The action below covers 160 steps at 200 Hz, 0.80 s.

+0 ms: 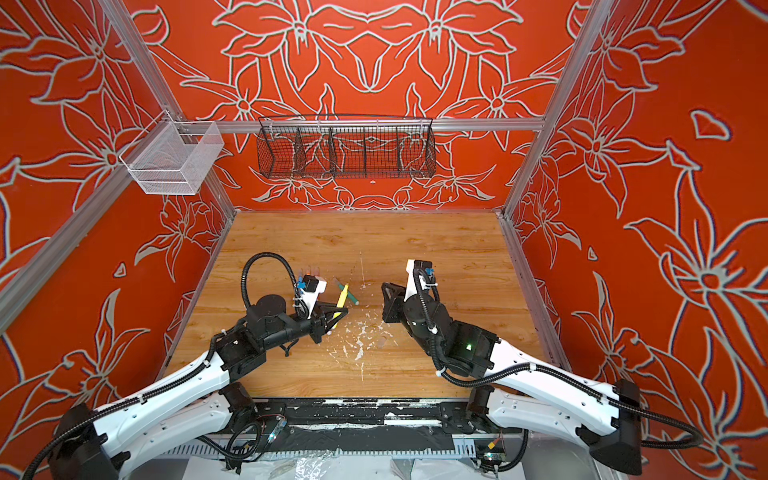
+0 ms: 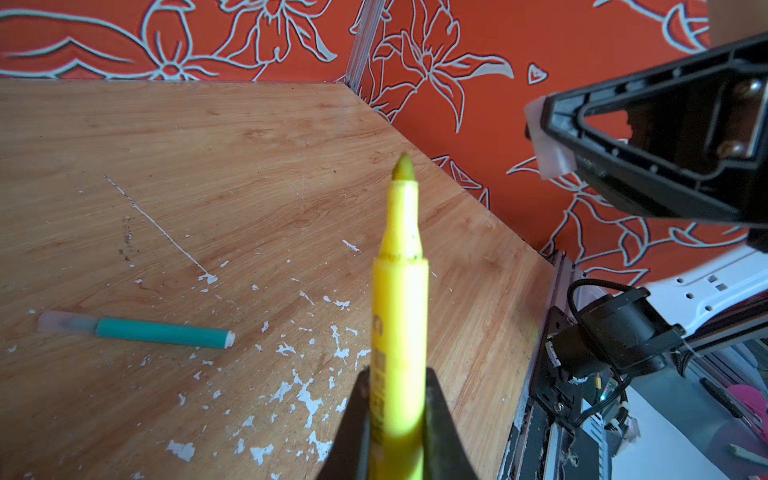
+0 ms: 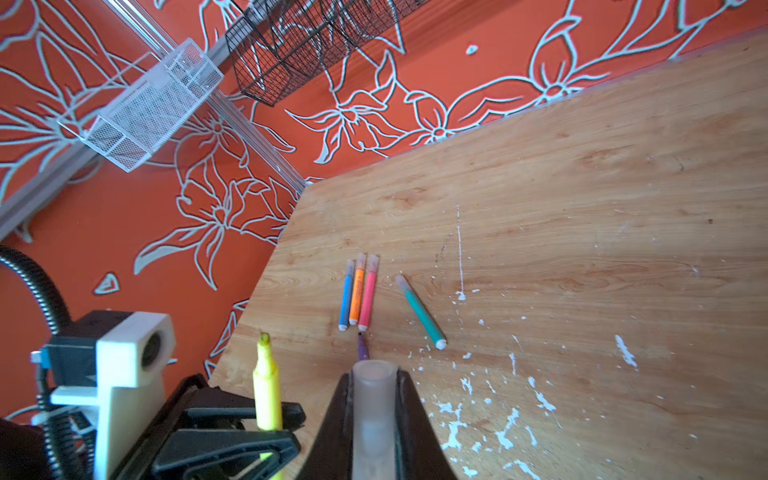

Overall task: Insert the pens into the pen caps
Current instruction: 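Bring the held cap over the yellow marker tip in the left gripper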

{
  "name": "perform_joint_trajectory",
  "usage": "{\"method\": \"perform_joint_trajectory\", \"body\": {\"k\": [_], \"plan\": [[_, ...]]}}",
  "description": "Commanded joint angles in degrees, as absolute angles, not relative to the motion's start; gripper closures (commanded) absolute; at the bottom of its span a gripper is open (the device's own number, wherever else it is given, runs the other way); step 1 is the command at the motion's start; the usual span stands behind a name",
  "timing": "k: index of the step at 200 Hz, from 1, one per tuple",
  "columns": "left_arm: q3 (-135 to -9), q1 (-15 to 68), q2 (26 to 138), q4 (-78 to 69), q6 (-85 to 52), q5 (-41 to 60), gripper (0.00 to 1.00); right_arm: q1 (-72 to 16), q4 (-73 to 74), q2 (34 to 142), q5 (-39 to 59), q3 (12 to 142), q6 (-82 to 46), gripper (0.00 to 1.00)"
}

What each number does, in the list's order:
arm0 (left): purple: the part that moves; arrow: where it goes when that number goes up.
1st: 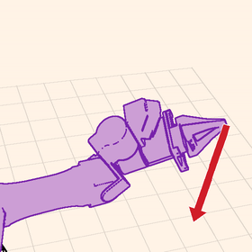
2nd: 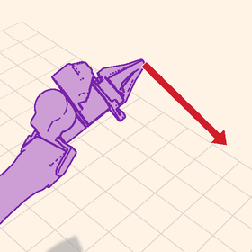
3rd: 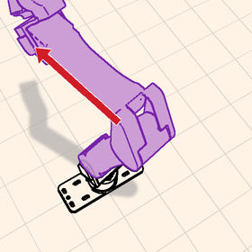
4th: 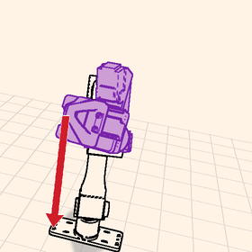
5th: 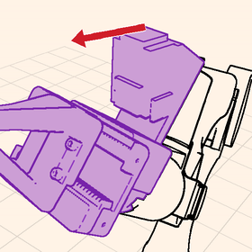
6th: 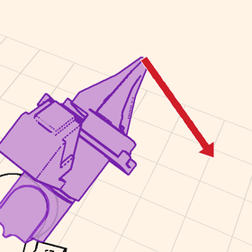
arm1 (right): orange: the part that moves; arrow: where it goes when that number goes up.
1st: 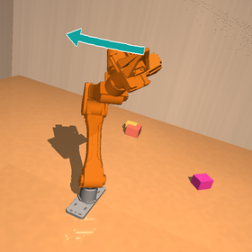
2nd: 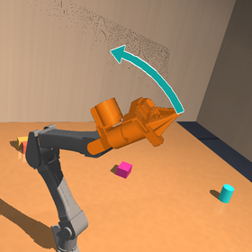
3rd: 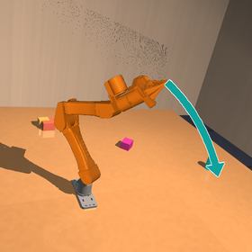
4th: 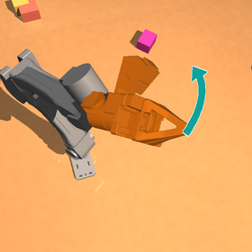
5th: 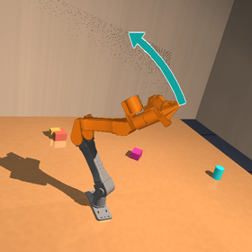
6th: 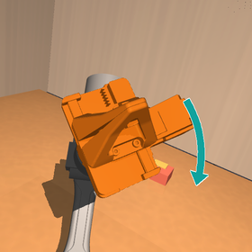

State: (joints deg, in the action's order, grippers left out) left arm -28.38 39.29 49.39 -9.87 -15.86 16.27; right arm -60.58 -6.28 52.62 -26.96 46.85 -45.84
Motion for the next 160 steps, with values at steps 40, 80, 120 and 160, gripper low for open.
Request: {"method": "perform_joint_trajectory", "body": {"k": [40, 80, 120, 160], "plan": [[-28.74, 39.86, 50.44, -12.65, -14.74, 18.42, 1.00, -60.38, 5.06, 59.27, -21.83, 49.21, -45.14, 1.00], [-28.91, 39.99, 50.76, -12.81, -14.75, 18.90, 1.00, -60.34, 8.26, 63.43, -20.09, 50.94, -44.98, 1.00], [-28.92, 39.99, 50.62, -12.83, -14.83, 18.96, 1.00, -58.61, 12.92, 66.50, -16.58, 50.22, -47.21, 1.00], [-28.91, 40.04, 50.54, -12.91, -14.79, 19.25, 1.00, -57.05, 18.87, 69.24, -14.15, 48.99, -48.32, 1.00]]}}
